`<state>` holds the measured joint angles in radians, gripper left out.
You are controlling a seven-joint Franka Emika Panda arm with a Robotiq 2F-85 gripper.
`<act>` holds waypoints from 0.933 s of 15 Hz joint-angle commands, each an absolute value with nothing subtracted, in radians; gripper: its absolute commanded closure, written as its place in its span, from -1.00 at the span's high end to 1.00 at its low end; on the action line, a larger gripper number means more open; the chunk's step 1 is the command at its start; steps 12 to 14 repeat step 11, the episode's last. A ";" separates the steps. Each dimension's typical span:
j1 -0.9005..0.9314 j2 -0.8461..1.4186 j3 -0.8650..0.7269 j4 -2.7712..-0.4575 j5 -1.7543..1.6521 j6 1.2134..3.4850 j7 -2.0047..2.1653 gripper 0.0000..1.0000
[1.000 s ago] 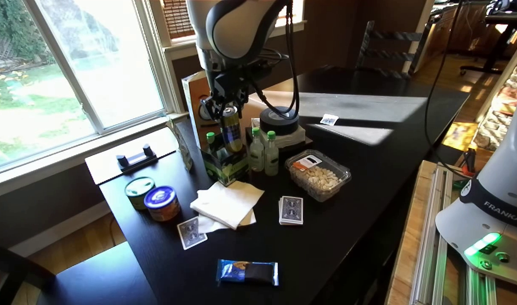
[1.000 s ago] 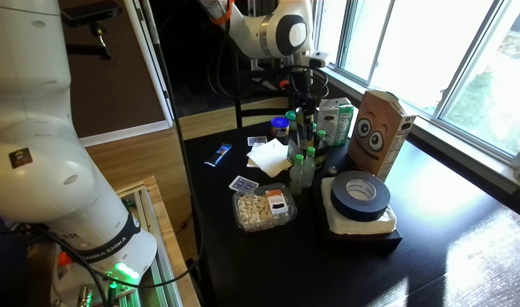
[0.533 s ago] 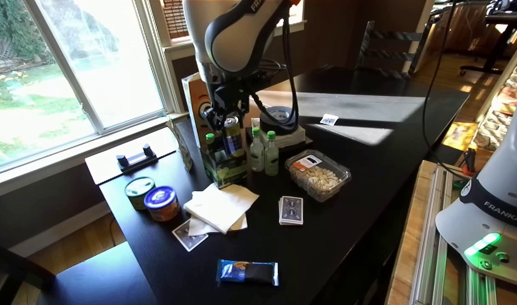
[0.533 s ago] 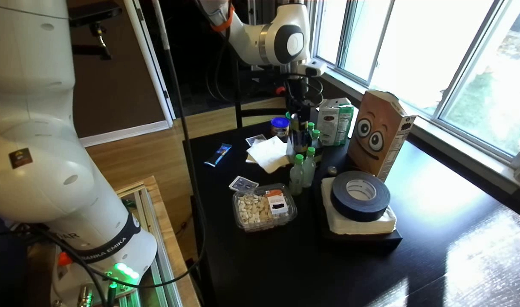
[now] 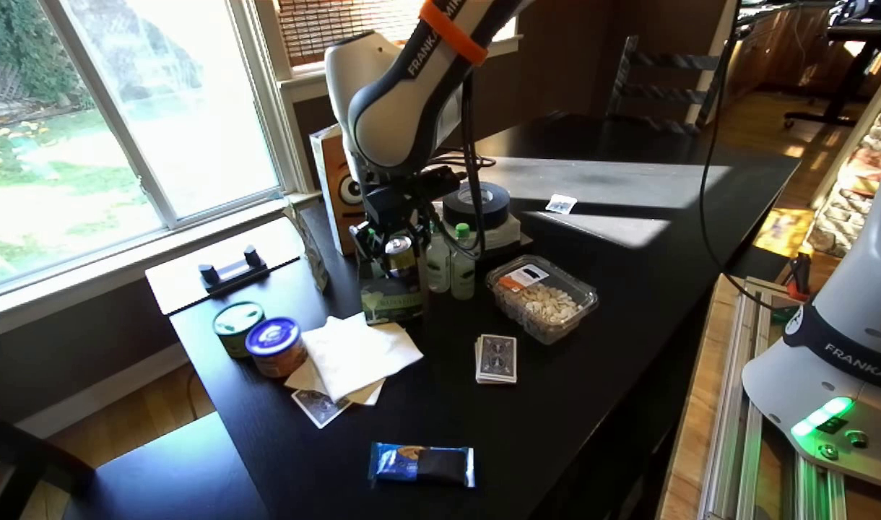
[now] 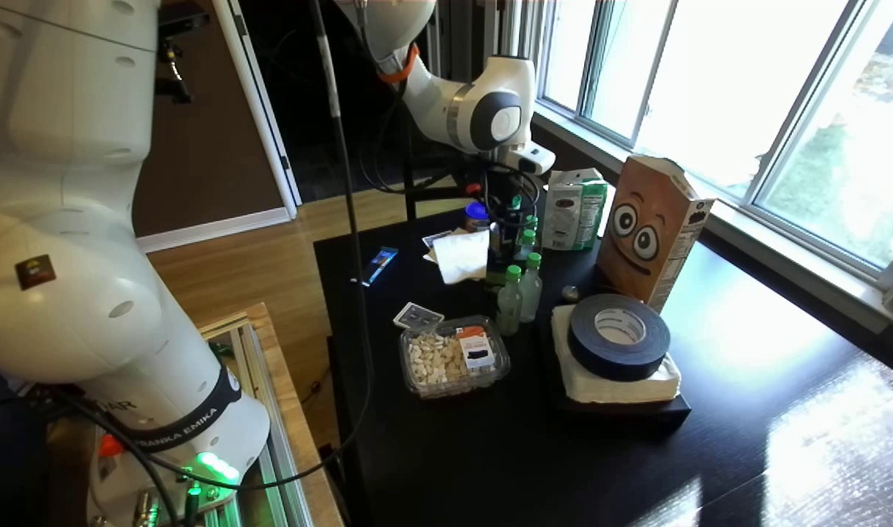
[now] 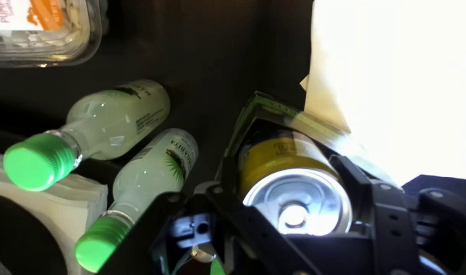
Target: Put the can in the bottle crate
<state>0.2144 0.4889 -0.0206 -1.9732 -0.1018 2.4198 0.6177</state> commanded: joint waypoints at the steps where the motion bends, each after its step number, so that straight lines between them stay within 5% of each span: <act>1: 0.195 0.482 -0.023 -1.962 -0.027 2.423 0.630 0.88; 10: 0.114 0.176 -0.071 -2.033 0.004 2.506 0.616 1.00; 14: 0.123 0.259 -0.080 -1.971 -0.047 2.447 0.642 1.00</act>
